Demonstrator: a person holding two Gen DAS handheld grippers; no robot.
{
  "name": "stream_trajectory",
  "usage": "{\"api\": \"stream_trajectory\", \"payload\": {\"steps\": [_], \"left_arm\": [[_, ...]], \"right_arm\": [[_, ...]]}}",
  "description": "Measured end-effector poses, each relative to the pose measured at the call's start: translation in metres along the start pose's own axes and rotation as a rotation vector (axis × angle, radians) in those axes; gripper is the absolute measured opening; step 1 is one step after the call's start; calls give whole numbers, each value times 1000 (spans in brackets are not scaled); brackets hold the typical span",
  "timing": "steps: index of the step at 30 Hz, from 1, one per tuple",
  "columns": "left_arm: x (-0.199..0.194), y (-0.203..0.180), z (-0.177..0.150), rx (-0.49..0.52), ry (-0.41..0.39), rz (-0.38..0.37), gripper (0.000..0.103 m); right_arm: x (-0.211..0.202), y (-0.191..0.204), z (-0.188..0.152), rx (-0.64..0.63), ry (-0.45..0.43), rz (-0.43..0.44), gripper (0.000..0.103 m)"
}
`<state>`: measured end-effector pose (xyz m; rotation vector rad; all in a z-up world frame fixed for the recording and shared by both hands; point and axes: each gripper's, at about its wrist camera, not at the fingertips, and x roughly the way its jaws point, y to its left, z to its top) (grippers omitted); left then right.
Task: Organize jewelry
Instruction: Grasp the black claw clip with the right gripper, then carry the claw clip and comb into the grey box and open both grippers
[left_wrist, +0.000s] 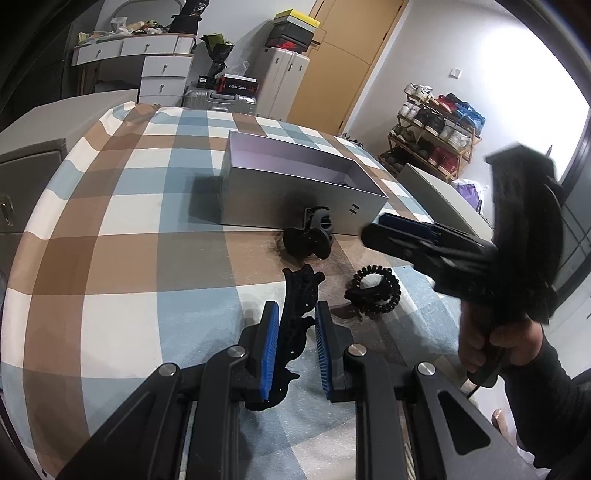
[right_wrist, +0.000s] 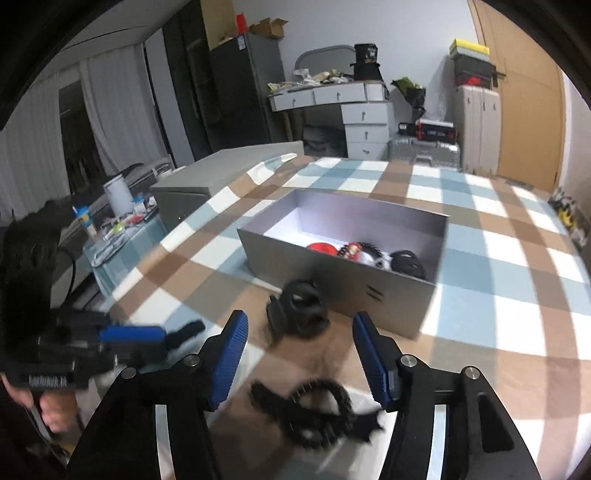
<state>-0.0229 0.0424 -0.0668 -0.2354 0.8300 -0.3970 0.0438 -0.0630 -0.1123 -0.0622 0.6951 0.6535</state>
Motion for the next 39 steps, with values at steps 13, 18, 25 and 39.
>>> {"api": "stream_trajectory", "payload": {"steps": [13,18,25,39], "left_arm": [[3,15,1,-24,8,3,15],[3,15,2,-22,10,7,15],[-1,14,4,-19,-1,22,15],[-16,-1,33,32,-77,41,15]], "right_arm": [[53,5,11,-15,129,-22,58],[56,3,9,-14,139,-27,46],[43,1,9,13,93,20,45],[-6,1,23,59,-35,61,45]]}}
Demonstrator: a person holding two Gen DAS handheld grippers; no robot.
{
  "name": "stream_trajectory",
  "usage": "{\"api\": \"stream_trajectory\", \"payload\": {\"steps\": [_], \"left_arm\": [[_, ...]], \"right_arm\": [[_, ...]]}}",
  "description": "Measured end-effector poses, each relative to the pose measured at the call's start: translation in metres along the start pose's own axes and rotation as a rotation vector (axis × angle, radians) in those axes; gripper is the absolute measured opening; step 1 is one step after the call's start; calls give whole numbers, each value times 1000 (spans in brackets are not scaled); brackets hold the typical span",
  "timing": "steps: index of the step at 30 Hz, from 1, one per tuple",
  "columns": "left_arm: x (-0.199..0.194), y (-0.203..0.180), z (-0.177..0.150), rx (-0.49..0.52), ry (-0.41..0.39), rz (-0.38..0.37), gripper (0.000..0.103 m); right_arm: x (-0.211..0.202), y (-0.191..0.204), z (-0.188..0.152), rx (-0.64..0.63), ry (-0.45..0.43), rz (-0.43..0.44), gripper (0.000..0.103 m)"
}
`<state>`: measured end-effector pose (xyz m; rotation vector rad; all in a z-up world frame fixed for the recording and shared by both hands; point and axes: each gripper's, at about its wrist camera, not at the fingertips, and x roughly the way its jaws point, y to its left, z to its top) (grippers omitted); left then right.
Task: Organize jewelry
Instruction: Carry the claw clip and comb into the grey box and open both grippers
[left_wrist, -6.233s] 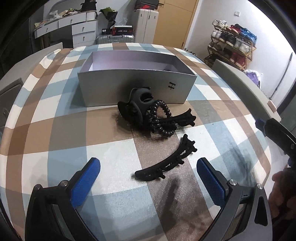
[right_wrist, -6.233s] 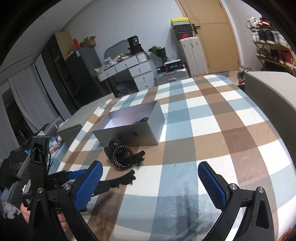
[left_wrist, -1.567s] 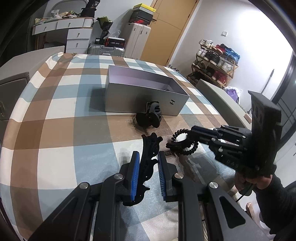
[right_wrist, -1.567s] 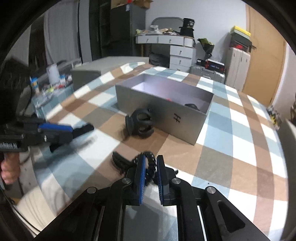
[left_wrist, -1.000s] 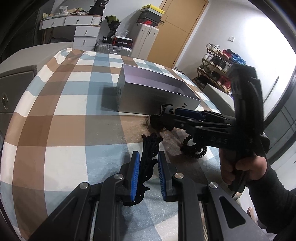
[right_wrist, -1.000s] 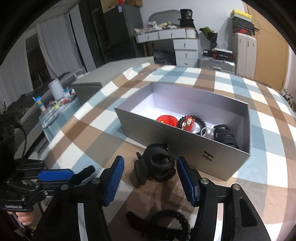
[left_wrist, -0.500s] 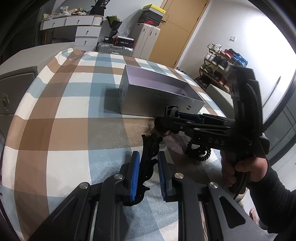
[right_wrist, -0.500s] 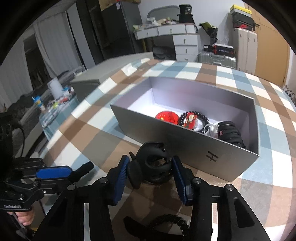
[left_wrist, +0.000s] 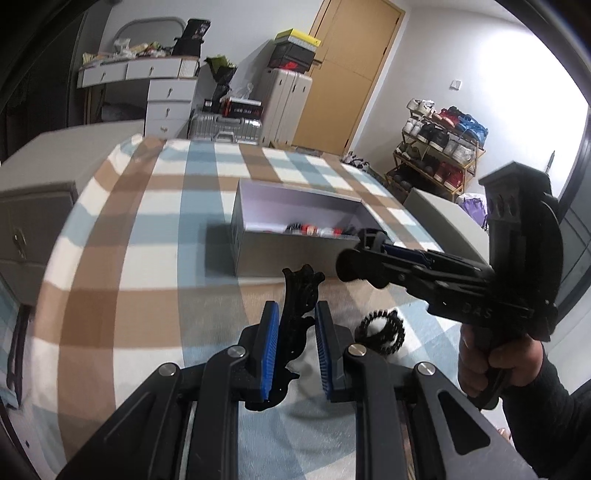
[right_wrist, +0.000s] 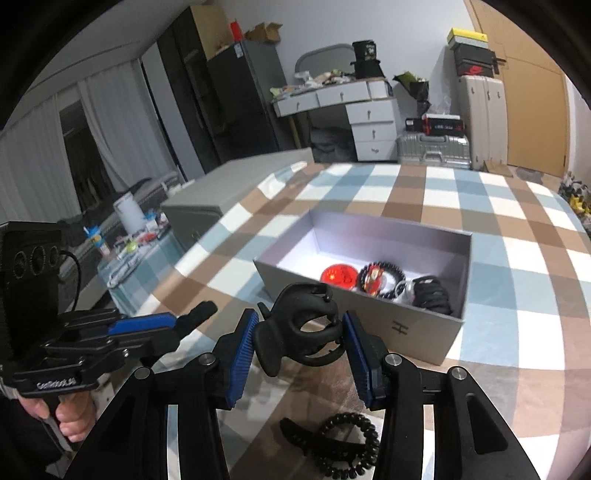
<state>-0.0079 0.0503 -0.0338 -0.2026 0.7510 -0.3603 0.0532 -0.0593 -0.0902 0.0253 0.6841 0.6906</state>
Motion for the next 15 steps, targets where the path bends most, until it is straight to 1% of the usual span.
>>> {"api": "stream_trajectory", "payload": {"steps": [5,10,15], "left_arm": [[-1,-6,19,27,-40,5,15],[5,-12,36,62,-53,8,15],[12,-15,53,85,-71,5,15]], "right_arm": [[-19,-4,9,16,-52,-2,45],[-33,-8,17,23,-90,-11,45],[-41,-19,30,59,-127,-12,46]]}}
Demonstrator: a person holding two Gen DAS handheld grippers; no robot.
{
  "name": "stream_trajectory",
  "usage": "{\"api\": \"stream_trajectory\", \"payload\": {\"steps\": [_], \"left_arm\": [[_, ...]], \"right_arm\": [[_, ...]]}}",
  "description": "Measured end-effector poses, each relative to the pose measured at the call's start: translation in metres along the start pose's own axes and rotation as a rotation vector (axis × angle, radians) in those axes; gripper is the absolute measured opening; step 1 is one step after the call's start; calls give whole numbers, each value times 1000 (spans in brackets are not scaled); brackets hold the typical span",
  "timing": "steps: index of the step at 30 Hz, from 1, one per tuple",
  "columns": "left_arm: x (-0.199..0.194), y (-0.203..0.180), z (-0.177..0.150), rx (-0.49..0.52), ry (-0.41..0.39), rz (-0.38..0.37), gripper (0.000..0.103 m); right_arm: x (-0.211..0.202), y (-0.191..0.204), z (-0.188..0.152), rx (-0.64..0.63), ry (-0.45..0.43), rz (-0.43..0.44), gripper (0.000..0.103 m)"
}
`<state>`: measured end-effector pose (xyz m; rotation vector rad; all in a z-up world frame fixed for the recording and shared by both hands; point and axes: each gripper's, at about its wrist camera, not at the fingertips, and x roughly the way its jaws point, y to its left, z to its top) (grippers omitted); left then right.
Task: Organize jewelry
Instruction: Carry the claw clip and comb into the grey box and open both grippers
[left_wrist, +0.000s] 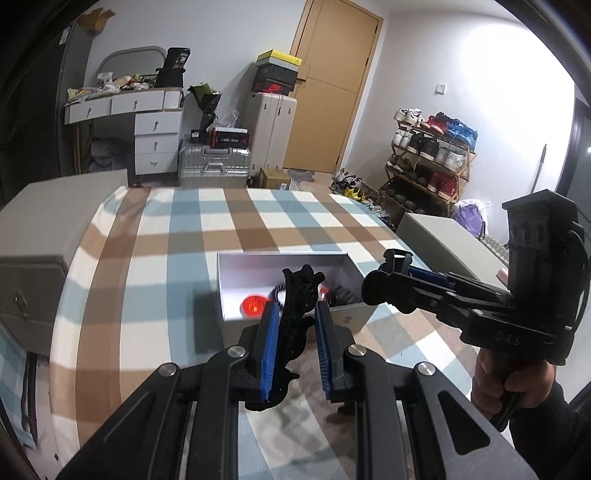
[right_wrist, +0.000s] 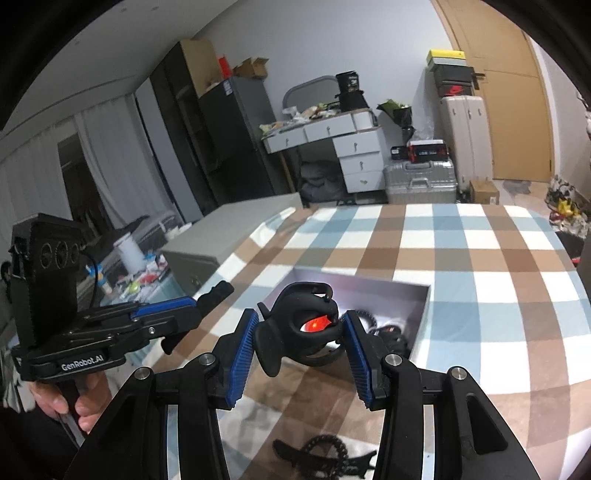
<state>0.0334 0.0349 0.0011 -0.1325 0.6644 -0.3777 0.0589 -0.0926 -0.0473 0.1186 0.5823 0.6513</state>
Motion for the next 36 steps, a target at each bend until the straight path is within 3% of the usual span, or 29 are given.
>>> {"api": "stream_trajectory", "payload": {"steps": [17,36], "left_arm": [[55,-2,35,-8,25,-42,15],[92,4,31,-28,129,-65,15]], "right_arm": [[24,-38,30,60,-26,-13,46],[66,-66,19,87,76,-28,46]]}}
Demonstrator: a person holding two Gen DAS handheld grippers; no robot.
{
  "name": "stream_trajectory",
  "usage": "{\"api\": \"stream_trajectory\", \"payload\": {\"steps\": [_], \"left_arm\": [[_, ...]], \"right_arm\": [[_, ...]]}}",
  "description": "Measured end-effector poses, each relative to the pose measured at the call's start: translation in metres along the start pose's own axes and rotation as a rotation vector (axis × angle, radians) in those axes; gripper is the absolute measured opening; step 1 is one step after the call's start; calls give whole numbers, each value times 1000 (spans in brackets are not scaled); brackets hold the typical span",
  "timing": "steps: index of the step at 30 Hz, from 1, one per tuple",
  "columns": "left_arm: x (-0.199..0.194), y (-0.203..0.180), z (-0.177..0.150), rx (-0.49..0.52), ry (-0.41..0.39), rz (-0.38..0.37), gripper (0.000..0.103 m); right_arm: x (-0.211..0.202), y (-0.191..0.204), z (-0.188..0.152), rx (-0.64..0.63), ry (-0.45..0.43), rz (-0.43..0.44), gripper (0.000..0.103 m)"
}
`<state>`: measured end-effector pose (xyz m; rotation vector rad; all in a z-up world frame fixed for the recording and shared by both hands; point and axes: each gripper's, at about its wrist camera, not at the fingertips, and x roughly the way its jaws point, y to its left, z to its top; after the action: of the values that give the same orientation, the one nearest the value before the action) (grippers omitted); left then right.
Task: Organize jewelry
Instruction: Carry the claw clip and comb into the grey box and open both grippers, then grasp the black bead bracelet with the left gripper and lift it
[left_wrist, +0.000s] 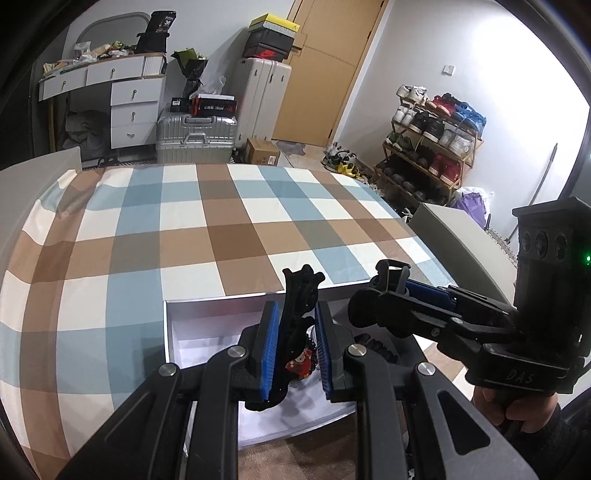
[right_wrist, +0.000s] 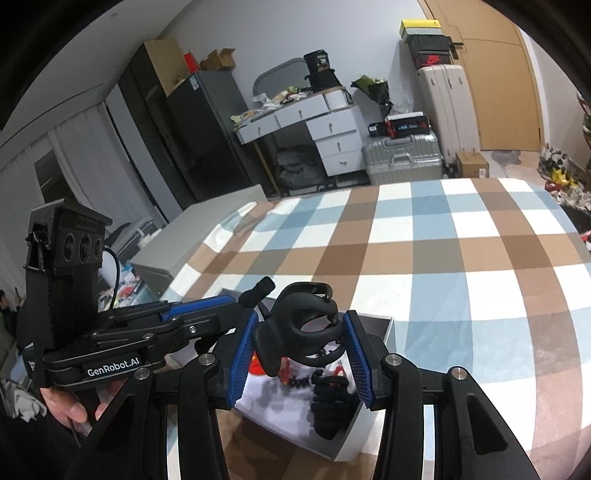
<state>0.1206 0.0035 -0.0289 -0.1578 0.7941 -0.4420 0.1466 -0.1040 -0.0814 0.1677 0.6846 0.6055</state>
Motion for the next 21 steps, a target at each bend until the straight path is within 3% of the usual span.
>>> {"api": "stream_trajectory", "payload": {"steps": [8,11,12,13,15,19,20,21], "left_arm": [[3,1,-1,-5,23,-26,16],[0,0,-1,11,21,-25,29],[-1,1,-2,12,17,-23,41],[-5,1,-3,11,4,-19,46],[-12,2,-4,11,-11,-32,46],[-26,-2,-11,27,-19,-33,48],[-28,-3,-13,31,-17,-44,52],[-31,-5,-17,36,-12,-64,65]], "right_arm": [[10,2,-2,-9,46,8,47],[11,4,-2,-21,49,3,51],[9,4,-2,-24,43,3,54],[7,4,-2,-25,35,1,58],[-2,4,-4,-28,9,4,66],[-22,3,-5,-17,-32,-24,69],[-27,1,-6,-9,-46,-33,71],[-36,-1,-9,2,-69,-40,76]]}}
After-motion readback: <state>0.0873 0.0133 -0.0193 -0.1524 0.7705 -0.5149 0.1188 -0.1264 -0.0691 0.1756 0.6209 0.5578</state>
